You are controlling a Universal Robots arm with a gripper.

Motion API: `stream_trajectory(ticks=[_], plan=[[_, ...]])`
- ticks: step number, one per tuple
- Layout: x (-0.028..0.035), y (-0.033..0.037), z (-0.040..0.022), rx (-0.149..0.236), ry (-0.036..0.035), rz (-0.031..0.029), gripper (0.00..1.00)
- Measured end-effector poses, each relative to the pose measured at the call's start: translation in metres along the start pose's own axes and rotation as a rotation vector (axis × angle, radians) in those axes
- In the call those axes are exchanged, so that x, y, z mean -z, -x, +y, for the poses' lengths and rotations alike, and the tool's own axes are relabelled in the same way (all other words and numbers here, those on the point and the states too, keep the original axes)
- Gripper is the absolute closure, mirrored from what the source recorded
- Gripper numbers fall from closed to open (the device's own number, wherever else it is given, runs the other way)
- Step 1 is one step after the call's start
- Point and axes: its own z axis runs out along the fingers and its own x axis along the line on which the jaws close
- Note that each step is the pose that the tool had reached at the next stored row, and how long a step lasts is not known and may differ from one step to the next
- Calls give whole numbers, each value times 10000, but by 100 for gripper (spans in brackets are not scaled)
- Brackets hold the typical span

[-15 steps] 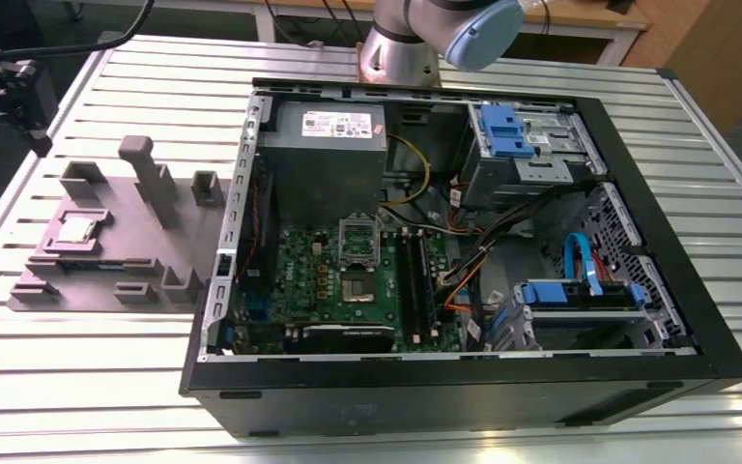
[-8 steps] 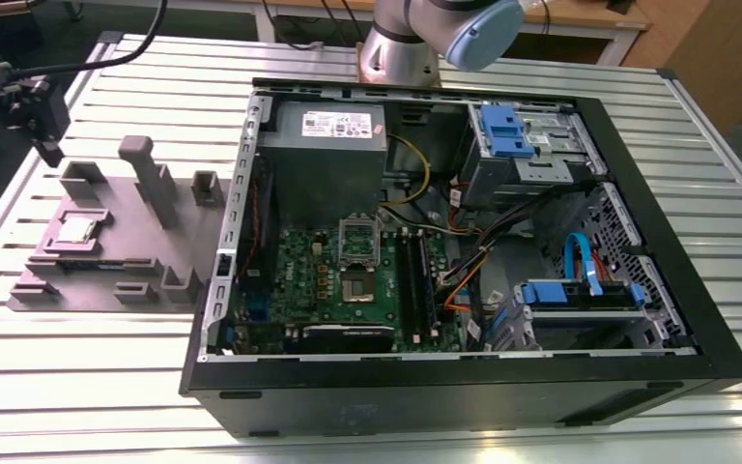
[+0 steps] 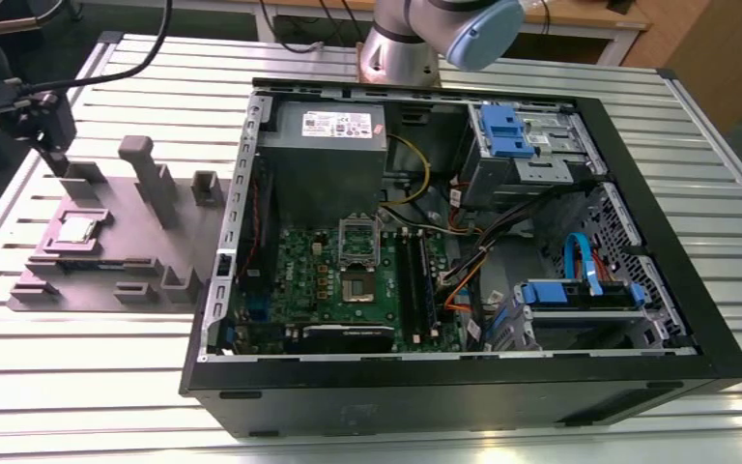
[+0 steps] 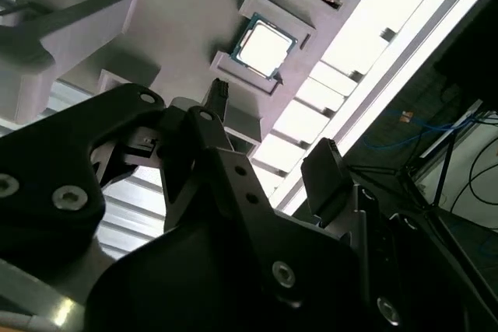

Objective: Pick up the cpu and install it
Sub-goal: 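Pick up the cpu and move it towards the insertion slot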

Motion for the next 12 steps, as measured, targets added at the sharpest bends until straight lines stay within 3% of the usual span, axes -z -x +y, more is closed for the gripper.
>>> stream_trajectory(ticks=[5, 12], plan=[[-90, 5, -64, -23, 2, -4, 35], [-216, 34, -71, 89, -2, 4, 35]])
